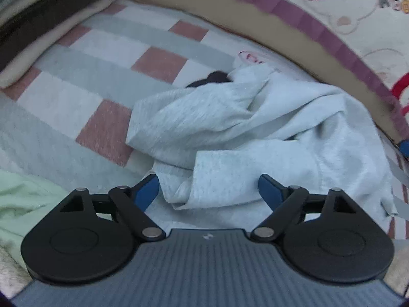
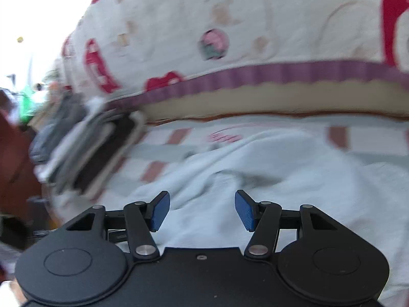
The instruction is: Fold clothes
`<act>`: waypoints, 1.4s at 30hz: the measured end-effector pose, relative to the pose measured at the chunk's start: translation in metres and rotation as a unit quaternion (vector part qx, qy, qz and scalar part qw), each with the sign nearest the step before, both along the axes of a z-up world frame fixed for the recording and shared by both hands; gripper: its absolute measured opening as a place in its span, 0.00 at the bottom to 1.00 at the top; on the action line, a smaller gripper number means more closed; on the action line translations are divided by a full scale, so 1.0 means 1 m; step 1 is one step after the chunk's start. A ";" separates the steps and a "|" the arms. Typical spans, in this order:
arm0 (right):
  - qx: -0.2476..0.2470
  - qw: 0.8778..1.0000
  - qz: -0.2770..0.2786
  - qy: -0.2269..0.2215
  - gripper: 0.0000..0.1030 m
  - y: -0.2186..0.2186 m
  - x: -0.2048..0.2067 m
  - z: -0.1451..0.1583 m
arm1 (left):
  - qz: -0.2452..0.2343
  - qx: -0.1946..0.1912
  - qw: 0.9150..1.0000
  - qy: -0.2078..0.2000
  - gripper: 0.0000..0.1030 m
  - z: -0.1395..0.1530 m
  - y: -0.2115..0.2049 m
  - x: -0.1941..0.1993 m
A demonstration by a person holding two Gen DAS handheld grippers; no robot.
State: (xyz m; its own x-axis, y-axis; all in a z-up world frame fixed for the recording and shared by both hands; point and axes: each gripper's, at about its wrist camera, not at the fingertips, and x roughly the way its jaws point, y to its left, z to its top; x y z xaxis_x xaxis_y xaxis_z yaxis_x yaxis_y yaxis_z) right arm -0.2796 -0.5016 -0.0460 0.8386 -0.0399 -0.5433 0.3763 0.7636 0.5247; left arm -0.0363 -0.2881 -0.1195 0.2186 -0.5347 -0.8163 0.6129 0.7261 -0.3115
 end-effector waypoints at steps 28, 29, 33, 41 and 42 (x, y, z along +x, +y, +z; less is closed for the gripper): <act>-0.256 0.935 0.204 0.139 0.67 0.166 0.086 -0.049 | -0.114 -0.293 0.943 0.107 0.00 0.045 0.023 -0.022; -0.264 0.929 0.204 0.156 0.67 0.169 0.093 -0.055 | -0.110 -0.294 0.944 0.104 0.00 0.044 0.024 -0.021; -0.235 0.934 0.170 0.208 0.55 0.153 0.118 -0.075 | -0.079 -0.286 0.950 0.101 0.00 0.039 0.033 -0.011; -0.131 0.981 0.076 0.118 0.06 0.081 0.077 -0.010 | -0.020 -0.273 0.960 0.063 0.01 0.038 0.048 0.004; -0.127 0.984 0.066 0.103 0.06 0.072 0.066 0.006 | -0.017 -0.271 0.961 0.050 0.02 0.042 0.049 0.003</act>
